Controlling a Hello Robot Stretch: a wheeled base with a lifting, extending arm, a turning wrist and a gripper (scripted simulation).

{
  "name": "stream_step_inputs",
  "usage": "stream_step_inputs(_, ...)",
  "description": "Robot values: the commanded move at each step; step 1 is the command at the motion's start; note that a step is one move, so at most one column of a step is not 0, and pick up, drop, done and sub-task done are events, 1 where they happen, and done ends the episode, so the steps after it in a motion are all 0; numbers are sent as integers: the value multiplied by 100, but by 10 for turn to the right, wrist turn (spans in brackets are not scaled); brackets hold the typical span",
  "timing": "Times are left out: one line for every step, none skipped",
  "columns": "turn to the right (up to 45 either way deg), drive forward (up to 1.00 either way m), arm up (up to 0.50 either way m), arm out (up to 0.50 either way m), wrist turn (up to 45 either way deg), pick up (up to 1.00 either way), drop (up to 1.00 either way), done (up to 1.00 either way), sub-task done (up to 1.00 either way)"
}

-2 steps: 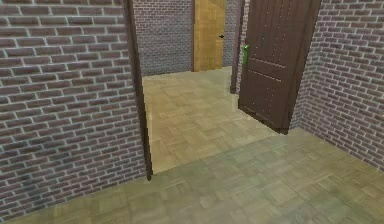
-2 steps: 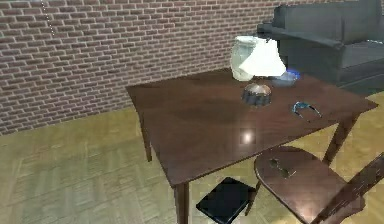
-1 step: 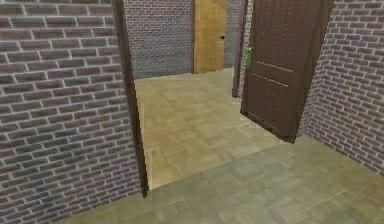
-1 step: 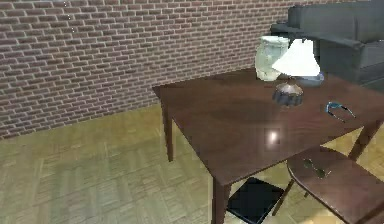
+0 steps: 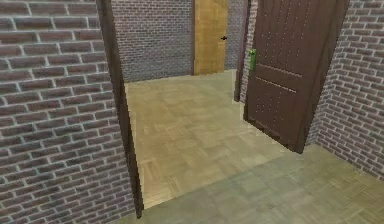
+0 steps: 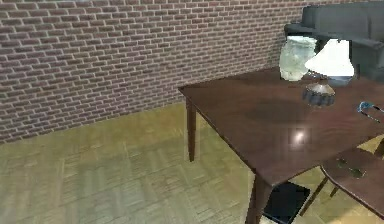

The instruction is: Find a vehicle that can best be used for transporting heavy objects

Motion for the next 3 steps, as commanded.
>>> stream_step_inputs(-450,0,0,0,0,0,0,0,0)
stream_step_inputs(-450,0,0,0,0,0,0,0,0)
stream_step_inputs(-450,0,0,0,0,0,0,0,0)
